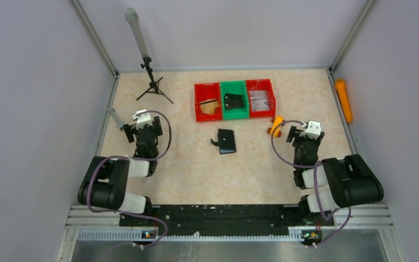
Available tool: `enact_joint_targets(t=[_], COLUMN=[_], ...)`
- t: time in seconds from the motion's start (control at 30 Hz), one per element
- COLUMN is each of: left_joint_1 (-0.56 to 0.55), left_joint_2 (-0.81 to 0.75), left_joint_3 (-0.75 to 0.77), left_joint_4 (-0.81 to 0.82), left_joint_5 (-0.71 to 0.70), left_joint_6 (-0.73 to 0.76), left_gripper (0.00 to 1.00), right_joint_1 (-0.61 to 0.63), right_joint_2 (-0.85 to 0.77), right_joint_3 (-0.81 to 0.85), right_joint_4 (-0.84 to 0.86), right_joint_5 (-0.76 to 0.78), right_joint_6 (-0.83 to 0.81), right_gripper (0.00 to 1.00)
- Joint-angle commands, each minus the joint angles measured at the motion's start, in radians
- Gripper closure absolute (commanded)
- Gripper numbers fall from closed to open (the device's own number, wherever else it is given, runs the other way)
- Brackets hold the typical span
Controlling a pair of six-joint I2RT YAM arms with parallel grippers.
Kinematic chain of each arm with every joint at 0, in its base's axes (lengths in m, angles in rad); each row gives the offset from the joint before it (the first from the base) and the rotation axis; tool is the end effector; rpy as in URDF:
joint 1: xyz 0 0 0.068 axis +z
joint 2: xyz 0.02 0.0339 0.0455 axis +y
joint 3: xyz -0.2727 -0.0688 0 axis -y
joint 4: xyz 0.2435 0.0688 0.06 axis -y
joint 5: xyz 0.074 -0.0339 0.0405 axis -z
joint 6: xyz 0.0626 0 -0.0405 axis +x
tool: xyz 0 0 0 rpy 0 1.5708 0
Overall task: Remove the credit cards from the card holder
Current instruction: Reset both arms
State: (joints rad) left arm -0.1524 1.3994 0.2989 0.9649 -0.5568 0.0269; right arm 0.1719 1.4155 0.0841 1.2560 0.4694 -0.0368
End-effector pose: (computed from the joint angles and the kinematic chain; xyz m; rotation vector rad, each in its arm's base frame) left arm 0.2653 -0.0073 0.1751 -0.2622 1.6798 0.3803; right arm 0.2249 0.0103 0.1508 0.1869 1.6349 -0.2827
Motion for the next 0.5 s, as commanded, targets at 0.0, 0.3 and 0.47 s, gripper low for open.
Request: enact_joint_targets(t=[0.0, 0.3, 0.47], left_joint_1=[0.026, 0.084, 0.126], left_joint_2=[0.034, 0.049, 0.055], left_joint_3=[-0.013, 0.065, 0.065], left_joint_4=[0.128, -0.005, -0.018], left_joint_5=[0.068, 0.202, 0.306], left_joint_6=[-0.007, -0.025, -0.052], left_gripper=[0.01, 0.07, 0.07], right_joint_1=[-0.048, -0.102, -0.117], right_joint_2=[0.07, 0.042, 0.042], right_joint_3=[0.017, 0.097, 0.105], right_joint_4=[0.171, -0.026, -0.042], right_joint_5=[-0.086, -0.292, -0.323], right_joint_6=[0.017, 0.02, 0.025], right_gripper=[0.24, 0.26, 0.23])
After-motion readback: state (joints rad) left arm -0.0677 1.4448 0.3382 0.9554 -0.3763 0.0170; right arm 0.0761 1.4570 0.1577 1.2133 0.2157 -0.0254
